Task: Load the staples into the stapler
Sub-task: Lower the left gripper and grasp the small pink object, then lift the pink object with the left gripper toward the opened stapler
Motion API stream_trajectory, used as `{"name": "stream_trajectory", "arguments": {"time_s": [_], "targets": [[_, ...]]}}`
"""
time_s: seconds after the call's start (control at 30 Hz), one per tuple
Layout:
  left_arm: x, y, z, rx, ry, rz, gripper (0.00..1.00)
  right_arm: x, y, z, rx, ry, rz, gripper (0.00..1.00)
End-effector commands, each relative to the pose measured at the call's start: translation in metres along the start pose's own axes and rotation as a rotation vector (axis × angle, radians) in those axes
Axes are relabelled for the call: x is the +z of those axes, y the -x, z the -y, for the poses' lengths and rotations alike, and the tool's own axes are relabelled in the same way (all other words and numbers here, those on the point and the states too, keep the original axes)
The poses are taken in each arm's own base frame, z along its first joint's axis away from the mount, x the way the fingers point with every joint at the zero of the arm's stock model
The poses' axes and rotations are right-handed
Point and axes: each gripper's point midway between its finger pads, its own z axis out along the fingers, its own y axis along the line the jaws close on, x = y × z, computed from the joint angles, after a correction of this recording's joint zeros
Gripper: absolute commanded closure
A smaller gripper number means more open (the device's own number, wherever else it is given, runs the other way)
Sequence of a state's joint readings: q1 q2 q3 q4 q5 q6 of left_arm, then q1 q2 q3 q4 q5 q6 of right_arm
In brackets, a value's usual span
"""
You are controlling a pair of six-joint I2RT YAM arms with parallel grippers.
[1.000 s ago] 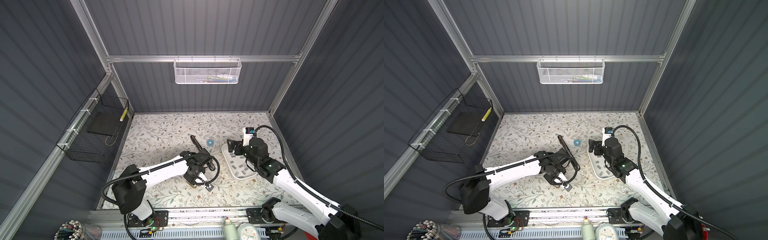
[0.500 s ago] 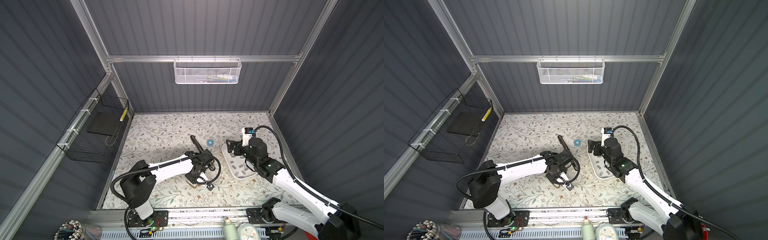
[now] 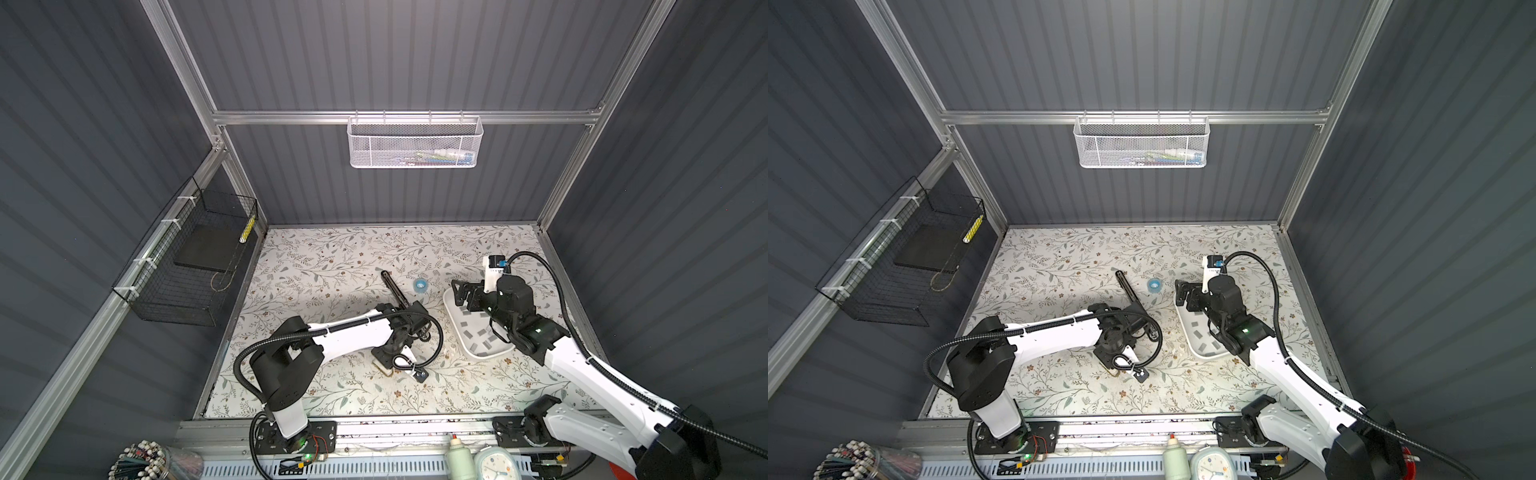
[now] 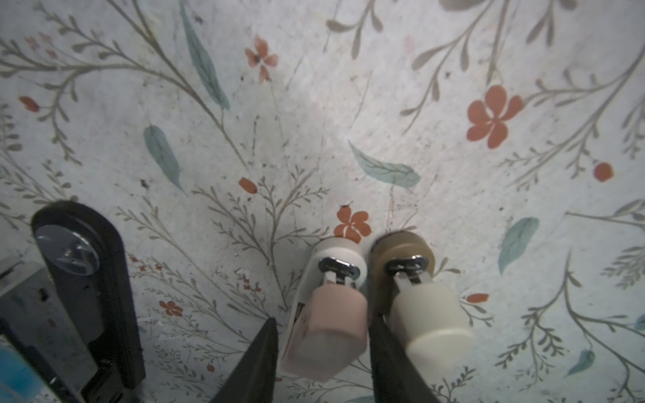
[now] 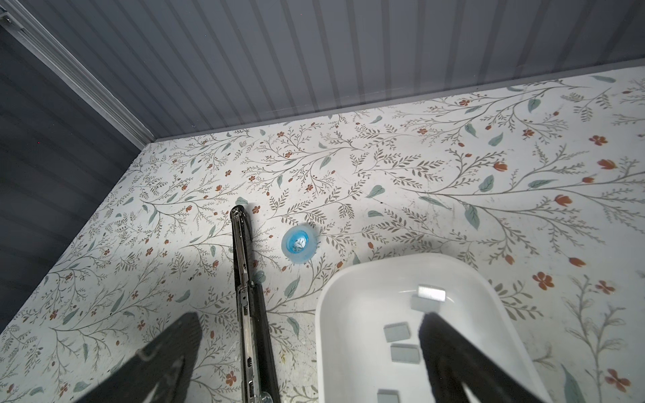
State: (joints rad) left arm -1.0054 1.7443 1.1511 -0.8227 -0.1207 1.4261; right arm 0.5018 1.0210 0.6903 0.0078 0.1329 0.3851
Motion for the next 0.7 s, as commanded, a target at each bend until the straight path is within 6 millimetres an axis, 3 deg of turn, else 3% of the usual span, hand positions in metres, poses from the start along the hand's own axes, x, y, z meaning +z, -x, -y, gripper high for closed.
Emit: {"name": "stream_trajectory", "arguments": {"time_s": [0.0, 0.27, 0.4, 0.5, 0.67], "targets": [[0.003, 0.001, 0.005, 0.019, -0.044, -0.016, 0.58, 0.0, 0.003, -0.001, 0.006, 0.007, 0.01, 0.01], [0.002, 0.003, 0.003, 0.005, -0.059, -0.009, 0.76, 0.001, 0.001, -0.001, 0.007, 0.008, 0.005, 0.01], [-0.008, 0.005, -0.007, -0.026, -0.022, 0.001, 0.98, 0.0, 0.003, 0.003, 0.009, -0.011, 0.012, 0.01], [-0.028, 0.004, -0.024, -0.082, 0.049, 0.007, 1.0, -0.002, 0.004, 0.003, 0.004, -0.01, 0.032, 0.01], [-0.086, -0.013, -0.075, -0.318, 0.316, -0.014, 1.0, -0.007, 0.007, 0.02, 0.054, -0.056, 0.115, 0.01]]}}
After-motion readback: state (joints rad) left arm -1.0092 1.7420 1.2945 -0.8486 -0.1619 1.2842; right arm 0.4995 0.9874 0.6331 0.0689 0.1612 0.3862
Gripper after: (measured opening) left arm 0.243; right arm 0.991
